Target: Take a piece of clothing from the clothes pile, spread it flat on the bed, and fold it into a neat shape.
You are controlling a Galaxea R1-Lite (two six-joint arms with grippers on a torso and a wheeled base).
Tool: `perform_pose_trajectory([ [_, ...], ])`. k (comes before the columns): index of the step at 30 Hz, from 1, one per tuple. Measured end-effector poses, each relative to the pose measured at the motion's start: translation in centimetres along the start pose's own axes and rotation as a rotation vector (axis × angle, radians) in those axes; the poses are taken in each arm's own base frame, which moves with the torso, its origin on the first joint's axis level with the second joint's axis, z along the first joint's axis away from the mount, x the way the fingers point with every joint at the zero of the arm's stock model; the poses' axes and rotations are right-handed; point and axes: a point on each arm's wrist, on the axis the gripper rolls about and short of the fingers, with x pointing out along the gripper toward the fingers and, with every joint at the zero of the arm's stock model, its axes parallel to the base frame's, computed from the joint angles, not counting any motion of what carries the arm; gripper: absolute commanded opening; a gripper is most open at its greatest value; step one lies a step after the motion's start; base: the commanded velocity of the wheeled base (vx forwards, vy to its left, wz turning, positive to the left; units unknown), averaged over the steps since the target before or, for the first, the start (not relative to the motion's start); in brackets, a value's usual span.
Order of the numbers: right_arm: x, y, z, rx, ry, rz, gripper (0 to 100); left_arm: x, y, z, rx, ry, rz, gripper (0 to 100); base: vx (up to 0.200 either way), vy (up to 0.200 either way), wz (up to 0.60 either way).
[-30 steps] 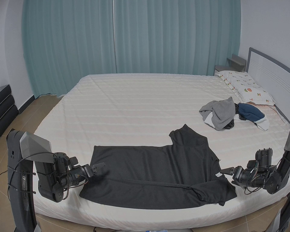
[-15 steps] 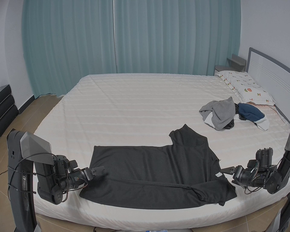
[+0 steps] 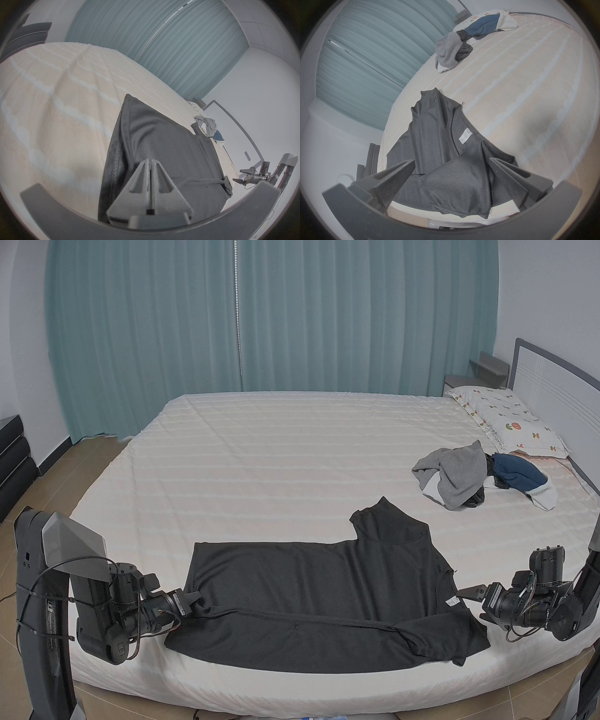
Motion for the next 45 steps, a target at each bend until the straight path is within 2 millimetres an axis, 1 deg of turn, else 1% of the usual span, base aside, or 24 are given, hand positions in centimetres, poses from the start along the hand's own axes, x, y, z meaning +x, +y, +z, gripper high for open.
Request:
perform_pose_trajectory([
  [4, 0.1, -0.1, -0.1, 0.003, 0.012, 0.005, 100, -0.5, 0.2, 0.0, -0.012, 0.000, 0.012, 0, 0.000, 0.000, 0.00],
  [13, 0.2, -0.4, -0.4, -0.005, 0.033, -0.002, 100, -2.9, -0.2, 0.8, -0.058, -0.025, 0.032, 0, 0.000, 0.000, 0.00],
  [17, 0.3, -0.3, -0.6, -0.038, 0.054, 0.015, 100, -3.8, -0.6, 1.3, -0.070, -0.044, 0.033, 0, 0.000, 0.000, 0.00],
  [22, 0.3, -0.4, -0.2, -0.133, 0.047, 0.033, 100, -4.8, -1.1, 1.6, -0.070, -0.058, 0.029, 0, 0.000, 0.000, 0.00],
  [31, 0.7, -0.9, 0.3, -0.228, 0.055, 0.113, 100, -5.4, -1.7, 1.9, -0.065, -0.071, 0.021, 0, 0.000, 0.000, 0.00],
  [34, 1.2, -1.1, 0.5, -0.252, 0.034, 0.123, 100, -5.5, -1.7, 1.9, -0.064, -0.071, 0.020, 0, 0.000, 0.000, 0.00],
  [45, 4.2, -2.3, 0.8, -0.310, -0.061, 0.202, 100, -5.6, -1.8, 1.8, -0.065, -0.065, 0.019, 0, 0.000, 0.000, 0.00],
])
